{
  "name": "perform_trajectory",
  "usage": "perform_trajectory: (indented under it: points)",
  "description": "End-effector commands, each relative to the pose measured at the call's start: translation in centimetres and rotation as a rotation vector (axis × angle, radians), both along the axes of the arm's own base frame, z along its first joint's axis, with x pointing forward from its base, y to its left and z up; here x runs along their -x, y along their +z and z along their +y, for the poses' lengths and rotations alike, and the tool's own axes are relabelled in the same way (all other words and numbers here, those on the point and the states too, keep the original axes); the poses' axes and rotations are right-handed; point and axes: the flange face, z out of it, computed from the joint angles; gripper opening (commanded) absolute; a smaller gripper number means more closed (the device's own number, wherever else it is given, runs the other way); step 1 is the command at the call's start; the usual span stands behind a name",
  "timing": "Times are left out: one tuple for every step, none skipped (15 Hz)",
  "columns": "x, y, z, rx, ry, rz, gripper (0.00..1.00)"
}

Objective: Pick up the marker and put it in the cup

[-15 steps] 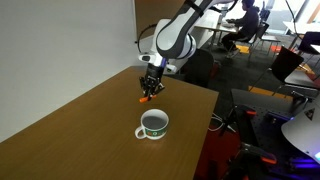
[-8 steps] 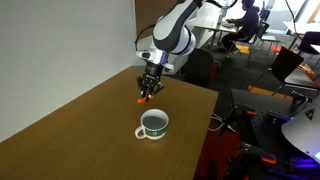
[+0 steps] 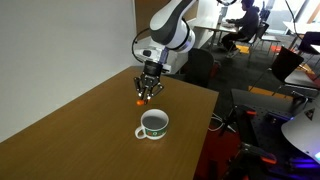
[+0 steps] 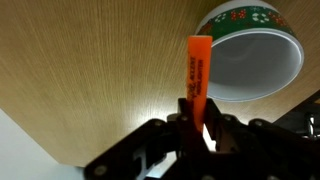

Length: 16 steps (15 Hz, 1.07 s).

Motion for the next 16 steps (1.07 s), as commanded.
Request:
perform_trajectory:
  points:
    - [0.8,1.4,0.6,-0.056,0.089,-0.014,0.05]
    - [1.1,1.4,0.9,-0.074,0.116,-0.015,0.05]
    - [1.3,1.4,1.1,-0.087,0.143,-0.014,0.05]
    - [1.5,1.5,1.3,-0.101,0.168,-0.012,0.05]
    - [1.7,1.5,1.5,-0.115,0.186,-0.01,0.05]
    - [1.9,1.7,1.7,-0.132,0.209,-0.004,0.05]
    - [2.0,1.7,1.8,-0.148,0.228,0.005,0.05]
    - [2.3,1.8,2.0,-0.163,0.25,0.018,0.05]
    - [2.4,1.7,2.0,-0.177,0.268,0.03,0.05]
    - [2.6,1.7,2.1,-0.184,0.277,0.043,0.05]
    - [2.7,1.7,2.1,-0.19,0.285,0.06,0.05]
    - [2.8,1.6,2.1,-0.184,0.272,0.081,0.05]
    - [2.8,1.5,2.1,-0.175,0.257,0.099,0.05]
    - [2.7,1.4,2.2,-0.166,0.247,0.11,0.05]
    - [2.5,1.1,2.2,-0.152,0.235,0.119,0.05]
    - [2.4,0.9,2.3,-0.141,0.232,0.13,0.05]
